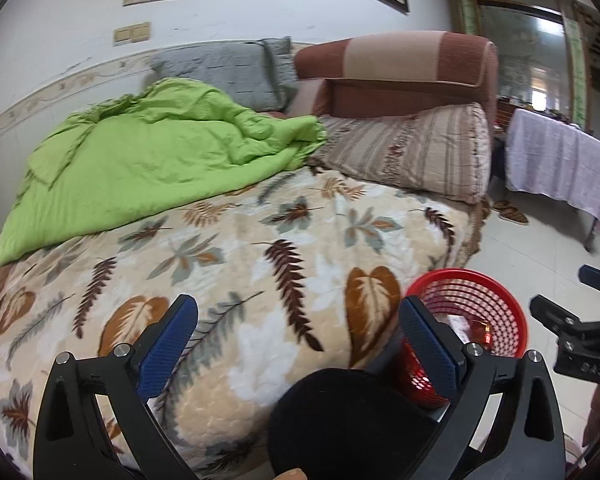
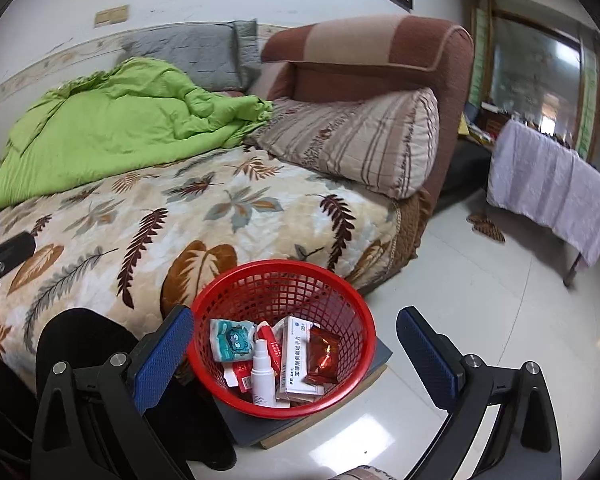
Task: Collect trash
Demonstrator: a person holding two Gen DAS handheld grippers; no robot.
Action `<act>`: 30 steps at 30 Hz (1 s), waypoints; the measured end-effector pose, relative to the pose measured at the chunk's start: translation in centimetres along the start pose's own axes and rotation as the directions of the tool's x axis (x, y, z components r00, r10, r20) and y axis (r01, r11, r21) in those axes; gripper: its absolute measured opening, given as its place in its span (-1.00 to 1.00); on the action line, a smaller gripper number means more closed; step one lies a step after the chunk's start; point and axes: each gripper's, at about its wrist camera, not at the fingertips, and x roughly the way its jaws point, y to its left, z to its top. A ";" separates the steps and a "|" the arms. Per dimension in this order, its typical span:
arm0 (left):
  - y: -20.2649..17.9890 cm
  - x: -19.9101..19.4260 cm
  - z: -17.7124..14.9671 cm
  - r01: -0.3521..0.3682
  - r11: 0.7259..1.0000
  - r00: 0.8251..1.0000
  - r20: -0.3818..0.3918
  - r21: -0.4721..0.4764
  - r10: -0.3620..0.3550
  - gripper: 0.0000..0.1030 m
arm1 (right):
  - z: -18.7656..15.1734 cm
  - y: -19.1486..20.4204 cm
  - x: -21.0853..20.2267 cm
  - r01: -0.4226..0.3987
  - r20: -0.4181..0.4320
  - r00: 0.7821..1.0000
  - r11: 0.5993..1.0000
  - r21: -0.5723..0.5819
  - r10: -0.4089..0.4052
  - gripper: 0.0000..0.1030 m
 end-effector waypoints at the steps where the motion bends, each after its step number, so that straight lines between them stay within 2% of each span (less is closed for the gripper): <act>1: 0.1 0.0 0.0 -0.008 1.000 1.000 0.001 0.002 0.008 0.97 | 0.0 0.1 -0.1 0.000 0.003 1.000 1.000 -0.004 0.000 0.99; 13: -0.2 0.1 0.1 -0.148 0.987 0.989 0.001 0.068 0.148 1.00 | 0.1 0.3 0.0 -0.001 -0.006 1.000 1.000 -0.007 0.001 0.99; 18: 0.0 0.3 -0.1 -0.095 0.995 0.995 -0.021 0.042 0.096 1.00 | 0.0 0.4 0.0 0.000 -0.006 1.000 1.000 -0.009 0.000 0.99; 22: 0.1 1.0 -0.4 -0.117 0.992 0.992 -0.042 0.036 0.119 1.00 | 0.0 0.4 0.0 -0.002 -0.008 1.000 1.000 -0.007 0.002 0.99; 30: 0.0 1.1 -0.6 -0.108 0.993 0.993 -0.044 0.037 0.110 1.00 | -0.1 0.5 0.1 -0.004 -0.015 1.000 1.000 -0.006 0.004 0.99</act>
